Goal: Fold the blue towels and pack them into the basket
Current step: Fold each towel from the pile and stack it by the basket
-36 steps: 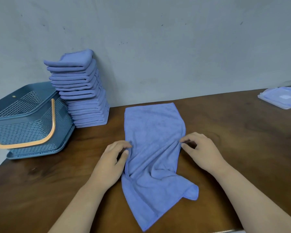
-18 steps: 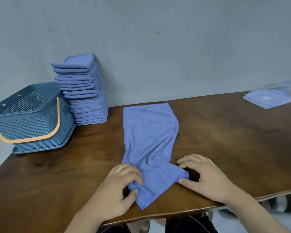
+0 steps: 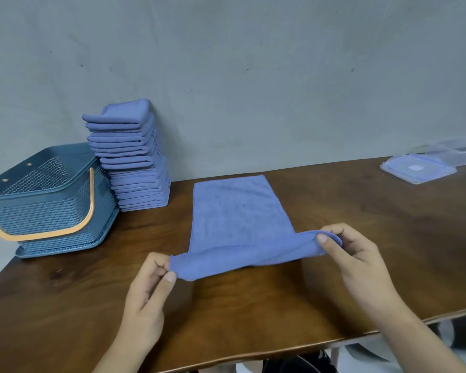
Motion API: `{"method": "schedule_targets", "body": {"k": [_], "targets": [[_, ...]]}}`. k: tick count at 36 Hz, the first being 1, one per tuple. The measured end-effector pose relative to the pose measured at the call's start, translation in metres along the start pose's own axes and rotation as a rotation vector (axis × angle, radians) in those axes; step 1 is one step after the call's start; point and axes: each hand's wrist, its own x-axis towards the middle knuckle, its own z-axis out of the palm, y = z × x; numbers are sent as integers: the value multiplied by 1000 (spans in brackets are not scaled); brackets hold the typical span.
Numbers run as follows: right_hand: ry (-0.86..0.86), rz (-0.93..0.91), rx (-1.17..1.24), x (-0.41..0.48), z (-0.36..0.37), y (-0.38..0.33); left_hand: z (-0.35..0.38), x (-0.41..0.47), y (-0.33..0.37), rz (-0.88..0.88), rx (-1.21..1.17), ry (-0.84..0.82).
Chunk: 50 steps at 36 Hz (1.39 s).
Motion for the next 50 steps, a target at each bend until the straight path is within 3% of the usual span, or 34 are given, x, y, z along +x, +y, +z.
{"method": "schedule_targets", "body": {"k": [16, 20, 30, 34, 38, 40, 44, 50], "targets": [[18, 114, -75, 26, 9, 17, 8, 24, -3, -10, -27, 10], [15, 107, -126, 67, 19, 31, 16, 65, -12, -8, 26, 72], [-20, 104, -102, 204, 53, 84, 30, 180, -55, -237, 64, 259], [-16, 170, -178, 256, 69, 118, 36, 228, -85, -308, 188, 311], [-103, 303, -404, 273, 84, 154, 41, 246, -124, -470, 419, 226], [-112, 315, -487, 266, 88, 164, 43, 239, -138, -402, 533, 147], [-160, 169, -626, 251, 89, 172, 47, 226, -145, -240, 853, -38], [-242, 82, -775, 221, 79, 166, 49, 205, -120, -251, 877, -88]]}}
